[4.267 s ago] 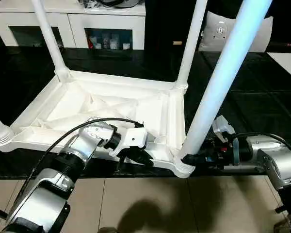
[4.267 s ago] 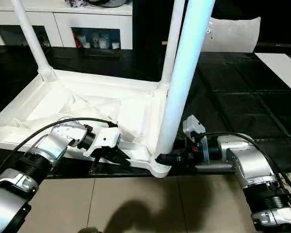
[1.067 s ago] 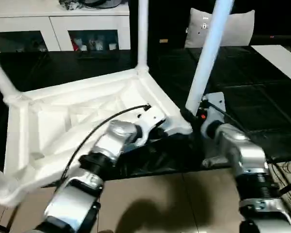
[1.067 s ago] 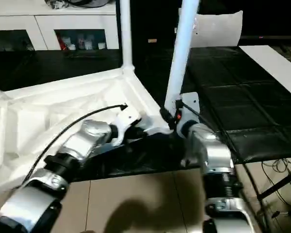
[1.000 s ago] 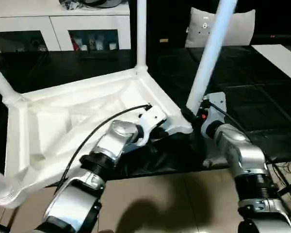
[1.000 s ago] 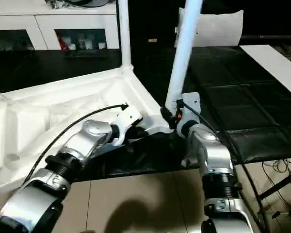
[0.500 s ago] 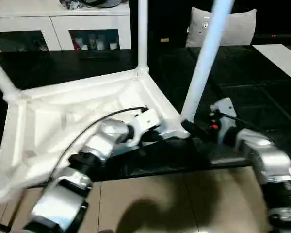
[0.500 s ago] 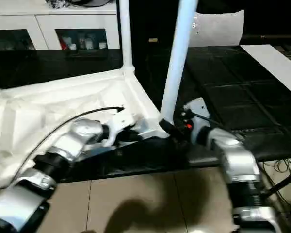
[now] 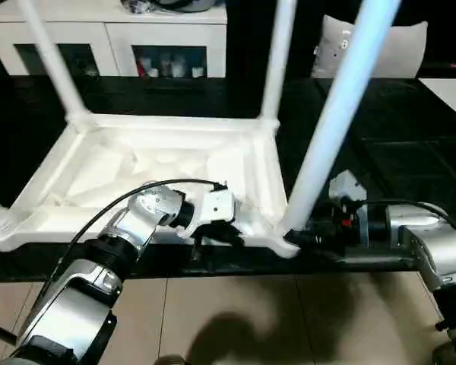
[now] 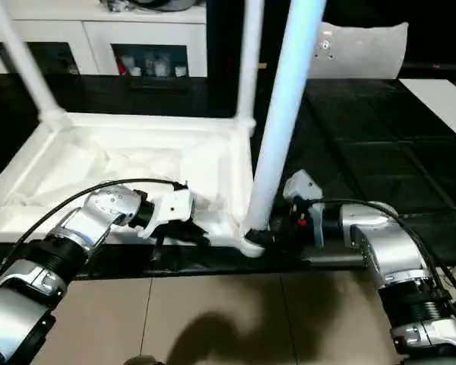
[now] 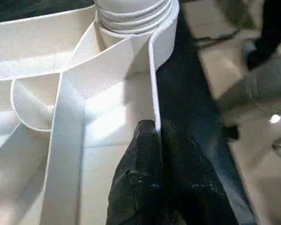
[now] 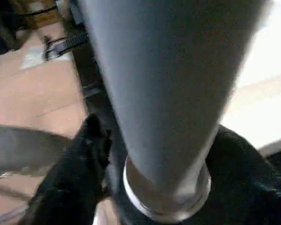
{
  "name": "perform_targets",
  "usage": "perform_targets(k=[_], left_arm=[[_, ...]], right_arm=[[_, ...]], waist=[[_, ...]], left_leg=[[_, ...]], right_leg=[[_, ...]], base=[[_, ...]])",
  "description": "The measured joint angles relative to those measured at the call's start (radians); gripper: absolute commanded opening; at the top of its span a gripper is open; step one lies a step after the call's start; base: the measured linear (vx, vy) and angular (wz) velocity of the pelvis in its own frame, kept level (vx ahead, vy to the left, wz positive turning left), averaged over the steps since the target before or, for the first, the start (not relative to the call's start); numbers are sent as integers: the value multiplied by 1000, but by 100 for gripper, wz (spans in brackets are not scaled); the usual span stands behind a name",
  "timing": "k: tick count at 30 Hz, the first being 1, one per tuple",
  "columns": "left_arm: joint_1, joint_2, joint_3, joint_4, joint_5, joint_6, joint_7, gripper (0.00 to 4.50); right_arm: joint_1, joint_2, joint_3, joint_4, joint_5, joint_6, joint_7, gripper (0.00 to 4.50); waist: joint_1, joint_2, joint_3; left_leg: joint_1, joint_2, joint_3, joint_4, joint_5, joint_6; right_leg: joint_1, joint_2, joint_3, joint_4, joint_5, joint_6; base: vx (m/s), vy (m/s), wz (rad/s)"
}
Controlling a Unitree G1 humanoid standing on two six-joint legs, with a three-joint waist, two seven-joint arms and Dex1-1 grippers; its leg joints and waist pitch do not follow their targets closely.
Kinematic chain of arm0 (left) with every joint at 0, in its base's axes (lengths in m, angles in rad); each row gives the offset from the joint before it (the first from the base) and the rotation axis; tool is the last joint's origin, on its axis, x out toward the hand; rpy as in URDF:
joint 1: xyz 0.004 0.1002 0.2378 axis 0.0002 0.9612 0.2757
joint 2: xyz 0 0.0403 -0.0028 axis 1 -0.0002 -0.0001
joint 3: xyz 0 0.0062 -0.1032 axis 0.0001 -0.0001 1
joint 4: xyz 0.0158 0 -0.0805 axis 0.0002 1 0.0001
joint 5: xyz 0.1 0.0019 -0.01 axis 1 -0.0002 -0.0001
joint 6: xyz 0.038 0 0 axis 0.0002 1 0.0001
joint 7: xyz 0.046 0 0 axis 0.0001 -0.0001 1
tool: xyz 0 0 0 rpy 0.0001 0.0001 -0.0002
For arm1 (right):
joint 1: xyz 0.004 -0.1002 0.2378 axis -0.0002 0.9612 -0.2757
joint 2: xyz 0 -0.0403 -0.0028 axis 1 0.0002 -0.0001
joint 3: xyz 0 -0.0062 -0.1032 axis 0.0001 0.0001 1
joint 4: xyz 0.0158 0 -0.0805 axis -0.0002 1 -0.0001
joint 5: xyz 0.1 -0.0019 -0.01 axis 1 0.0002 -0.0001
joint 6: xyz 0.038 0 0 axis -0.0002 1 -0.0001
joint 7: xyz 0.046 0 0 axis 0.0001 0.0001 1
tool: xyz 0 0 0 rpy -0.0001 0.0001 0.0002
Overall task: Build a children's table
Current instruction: Rotate leg to tighten
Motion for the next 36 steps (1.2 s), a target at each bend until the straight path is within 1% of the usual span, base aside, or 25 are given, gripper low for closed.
perform_targets(k=[2,3,4,9,15,19,21,24,25,26,28,29,31,33,36], left_arm=[[0,6,-4,0,-3,-10,-23,0],[0,8,-6,0,-4,-15,-32,0],[0,10,-7,0,-5,-20,-39,0],[0,14,-6,-1,-10,-30,-61,0],[5,14,-4,-4,-17,-30,-63,0],[30,8,13,-38,-35,15,-63,0],[39,11,26,-48,-35,53,-58,0],[48,9,53,-56,-26,130,17,0],[49,-4,63,-56,-16,151,60,0],[49,-26,73,-56,-4,176,119,0],[48,-63,86,-57,0,216,185,0],[48,-97,101,-58,0,258,239,0],[47,-143,121,-65,0,328,326,0],[36,-190,130,-69,3,394,411,0],[30,-241,143,-75,13,445,512,0]], right_arm=[[0,-9,8,0,16,12,29,278],[0,-11,10,0,19,16,39,265],[0,-13,11,-1,21,22,47,265],[4,-19,13,-9,27,37,74,216],[8,-19,9,-11,34,51,74,201],[58,14,-22,-57,54,77,31,198],[74,40,-37,-71,58,86,-15,198],[75,112,-67,-72,33,91,-165,197],[74,141,-82,-64,24,97,-224,197],[69,174,-108,-51,18,108,-297,195],[60,195,-137,-41,14,128,-377,193],[50,221,-165,-32,7,146,-447,193],[29,270,-197,-20,-14,164,-565,193],[1,313,-218,-2,-36,168,-678,193],[-24,375,-244,16,-60,160,-815,193]], waist=[[2,-1,0],[3,-1,0],[4,-1,0],[8,-1,0],[11,-2,0],[10,-2,0],[5,-2,0],[-17,-2,0],[-23,-2,0],[-33,-2,0],[-42,-2,0],[-49,-3,0],[-60,-3,0],[-64,-2,0],[-64,-2,0]], left_leg=[[0,0,0,0,0,0],[0,0,0,0,0,0],[0,0,0,0,0,0],[0,0,0,0,0,0],[0,0,0,0,0,0],[0,0,0,-1,0,0],[0,0,1,-1,0,-1],[4,0,0,-2,2,-3],[5,0,0,-2,2,-4],[5,0,0,-1,2,-4],[5,-1,0,-1,2,-3],[5,-1,0,-1,3,-2],[4,-1,0,-1,3,-2],[4,-1,0,-2,3,-2],[5,0,2,-6,3,-2]], right_leg=[[0,0,0,0,0,0],[0,0,0,0,0,0],[0,0,0,1,0,0],[0,0,0,1,0,0],[0,0,0,1,0,0],[0,0,0,1,0,1],[1,0,1,2,0,1],[2,0,1,3,-4,7],[3,0,1,3,-4,7],[3,0,1,2,-4,7],[3,0,2,-1,-4,7],[3,0,3,-1,-4,7],[3,0,3,-1,-3,7],[2,0,3,-1,-2,7],[1,0,2,-1,-2,7]], base=[[0,0,0],[0,0,0],[0,0,0],[0,0,0],[0,0,0],[0,0,0],[0,0,0],[0,0,0],[0,0,0],[0,0,0],[0,0,0],[0,0,0],[0,0,0],[0,0,0],[0,0,0]])
